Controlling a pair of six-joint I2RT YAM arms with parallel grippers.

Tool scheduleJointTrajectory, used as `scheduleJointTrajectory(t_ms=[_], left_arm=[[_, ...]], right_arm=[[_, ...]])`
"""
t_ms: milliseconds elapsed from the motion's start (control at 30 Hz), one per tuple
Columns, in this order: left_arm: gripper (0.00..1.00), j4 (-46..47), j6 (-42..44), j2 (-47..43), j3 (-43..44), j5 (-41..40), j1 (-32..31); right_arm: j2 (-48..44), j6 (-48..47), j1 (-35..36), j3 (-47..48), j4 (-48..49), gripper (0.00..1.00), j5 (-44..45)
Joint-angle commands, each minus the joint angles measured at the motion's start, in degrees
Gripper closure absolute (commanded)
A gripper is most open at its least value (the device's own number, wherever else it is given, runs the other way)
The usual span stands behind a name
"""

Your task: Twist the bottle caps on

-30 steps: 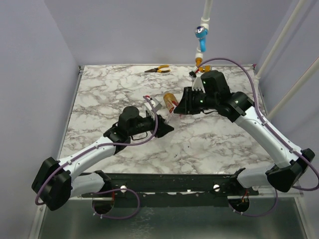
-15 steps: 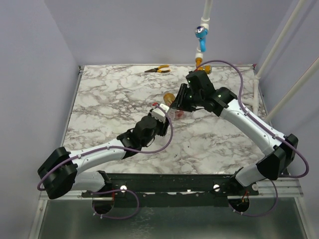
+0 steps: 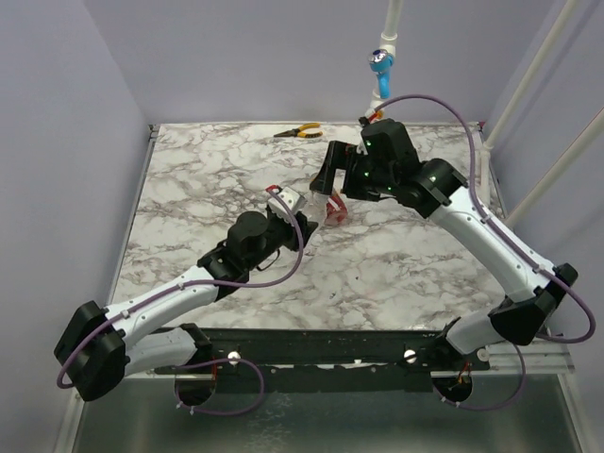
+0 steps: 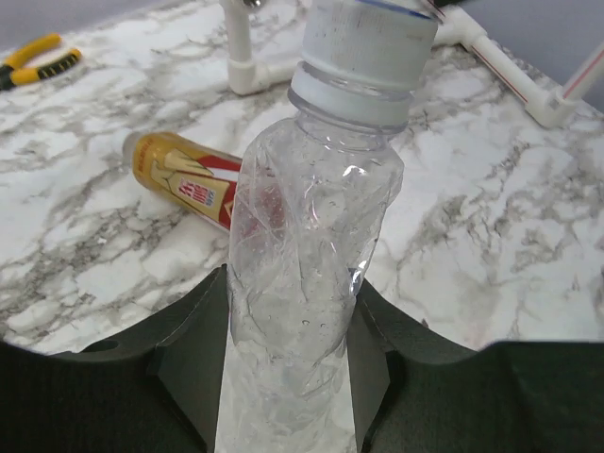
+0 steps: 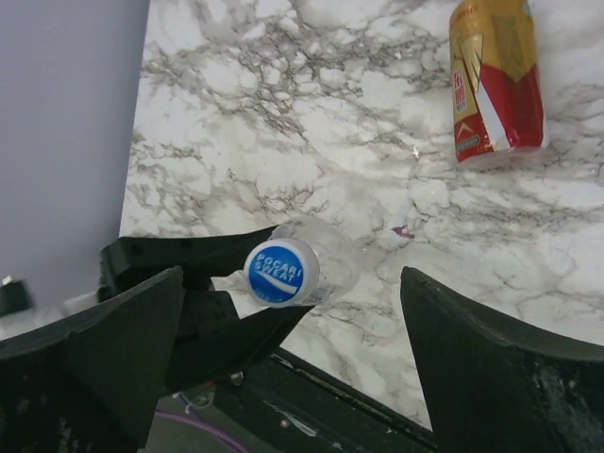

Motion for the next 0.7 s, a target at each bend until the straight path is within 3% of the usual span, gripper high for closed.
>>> scheduleJointTrajectory(t_ms=[0,133,200,267,467,667], left_arm=[[0.99,-6.02,-2.44,-1.48,-0.98,15.42,3.43],[0.99,-7.21,-3.03,-2.21,-0.34,23.87,4.35],[0.99,-7.21,-3.46,-2.97,-0.35,28.48,5.36],[0.99,-7.14,-4.11,-3.34,-0.19,34.63,6.79],[0.99,-5.31,-7.21,-4.57,0.61,45.09,8.24],[0.98,-4.46,-9.13,-4.03,1.9,51.83,8.46]], right_arm=[[-4.86,-7.39,-0.01,1.63,-0.47,0.0,0.36],[-8.17,-13.42,-0.98,0.02,-1.88,0.0,-1.09],[-10.23,-16.23,-2.37,-1.5,-2.0,0.01,-7.05],[-12.4,-18.59,-2.99,-3.49,-1.67,0.04,-11.9],[-16.55,-21.44,-3.1,-8.36,-2.28,0.27,-20.26],[-19.15,-21.82,-3.09,-12.72,2.6,0.29,-31.78]])
